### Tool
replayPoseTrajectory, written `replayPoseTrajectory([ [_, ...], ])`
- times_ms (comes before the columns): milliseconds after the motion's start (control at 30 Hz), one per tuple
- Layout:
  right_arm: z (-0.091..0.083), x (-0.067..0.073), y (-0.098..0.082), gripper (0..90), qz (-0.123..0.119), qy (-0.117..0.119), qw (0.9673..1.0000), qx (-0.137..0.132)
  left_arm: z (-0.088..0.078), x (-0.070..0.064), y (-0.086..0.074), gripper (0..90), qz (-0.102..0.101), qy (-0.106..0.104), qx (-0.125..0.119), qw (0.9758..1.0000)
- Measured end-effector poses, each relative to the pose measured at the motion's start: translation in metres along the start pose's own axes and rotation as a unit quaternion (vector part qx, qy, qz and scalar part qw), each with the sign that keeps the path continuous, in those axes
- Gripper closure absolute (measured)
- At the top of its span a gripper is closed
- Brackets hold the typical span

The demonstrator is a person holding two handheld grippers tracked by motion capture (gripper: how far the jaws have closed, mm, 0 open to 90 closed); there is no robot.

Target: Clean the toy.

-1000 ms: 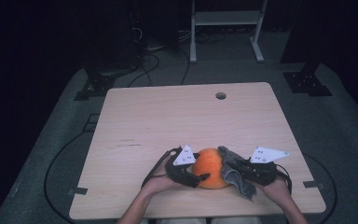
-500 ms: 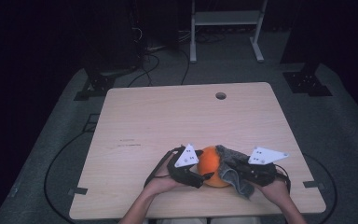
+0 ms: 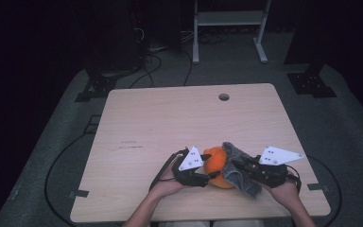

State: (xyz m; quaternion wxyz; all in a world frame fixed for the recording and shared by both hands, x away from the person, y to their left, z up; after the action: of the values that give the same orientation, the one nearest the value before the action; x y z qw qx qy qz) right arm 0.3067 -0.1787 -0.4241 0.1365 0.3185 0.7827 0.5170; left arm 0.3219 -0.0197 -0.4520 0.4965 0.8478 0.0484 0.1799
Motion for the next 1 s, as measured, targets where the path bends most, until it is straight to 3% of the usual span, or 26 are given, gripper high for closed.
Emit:
replayPoseTrajectory([
  [33,0.006,0.0,-0.004,80.8,-0.007,-0.005,0.9998,0.016,0.0,-0.001,0.001,31.2,0.005,-0.001,0.001,1.0],
  [67,0.006,0.0,-0.004,80.8,-0.007,-0.005,0.9998,0.016,0.0,-0.001,0.001,31.2,0.003,-0.001,0.003,1.0],
  [100,0.009,-0.002,-0.01,80.8,-0.008,-0.01,0.9996,0.026,0.002,0.001,-0.001,24.2,-0.001,0.005,0.01,0.9999],
  [133,0.01,-0.007,-0.016,80.8,0.007,0.002,0.9996,0.027,0.005,0.003,-0.005,10.5,-0.01,0.013,0.023,0.9996],
  [167,0.01,-0.008,-0.017,80.8,0.006,0.001,0.9995,0.03,0.009,0.005,-0.01,9.3,-0.045,0.003,0.025,0.9987],
  [233,0.01,-0.009,-0.018,80.8,0.006,-0.002,0.9995,0.032,0.01,0.004,-0.011,9.8,-0.053,0.0,0.023,0.9983],
  [333,0.008,-0.012,-0.016,80.8,0.003,-0.015,0.9993,0.035,0.009,0.0,-0.007,24.6,-0.031,0.004,0.017,0.9994],
  [400,0.006,-0.011,-0.015,80.8,0.002,-0.017,0.9993,0.035,0.009,0.0,-0.005,24.9,-0.026,0.004,0.018,0.9995],
  [467,0.001,-0.006,-0.008,80.8,-0.007,-0.013,0.9995,0.028,0.008,-0.002,-0.002,25.1,-0.016,0.004,0.016,0.9997],
  [533,-0.001,0.005,0.001,80.8,-0.02,0.004,0.9996,0.018,0.009,-0.005,0.001,25.2,-0.004,0.005,0.018,0.9998],
  [567,0.002,0.019,0.006,80.8,-0.04,0.024,0.9987,0.021,0.01,-0.007,0.003,25.1,0.002,0.006,0.018,0.9998],
  [600,0.005,0.025,0.007,80.8,-0.049,0.023,0.9981,0.03,0.011,-0.01,0.005,24.8,0.017,0.008,0.024,0.9996],
  [667,0.011,0.027,0.004,80.8,-0.06,0.018,0.997,0.044,0.011,-0.012,0.005,24.6,0.022,0.009,0.028,0.9993],
  [833,0.009,0.013,0.0,80.8,-0.045,0.005,0.9981,0.042,0.01,-0.011,-0.001,24.8,0.023,0.007,0.034,0.9991],
  [867,0.006,0.001,-0.004,80.8,-0.032,-0.007,0.9986,0.041,0.01,-0.011,-0.002,24.8,0.022,0.006,0.035,0.9991],
  [933,0.004,-0.007,-0.009,80.8,-0.013,-0.014,0.9989,0.043,0.009,-0.01,-0.003,24.4,0.022,0.003,0.037,0.9991],
  [1000,0.004,-0.008,-0.011,80.8,-0.009,-0.011,0.9991,0.039,0.007,-0.007,0.001,19.4,0.007,0.002,0.023,0.9997],
])
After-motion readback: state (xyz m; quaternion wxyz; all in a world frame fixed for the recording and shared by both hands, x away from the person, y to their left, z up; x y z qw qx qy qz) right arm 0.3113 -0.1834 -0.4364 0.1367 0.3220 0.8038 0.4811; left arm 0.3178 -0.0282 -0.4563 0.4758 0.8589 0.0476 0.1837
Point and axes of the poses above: each handheld gripper's, and its own axes: z roughly forward along the jaws, y roughly out of its top, x roughly to its left, the point moved 7 cm from there along z, roughly forward along the jaws, and after that the axes turned 11 degrees about z, right-handed, at the moved point
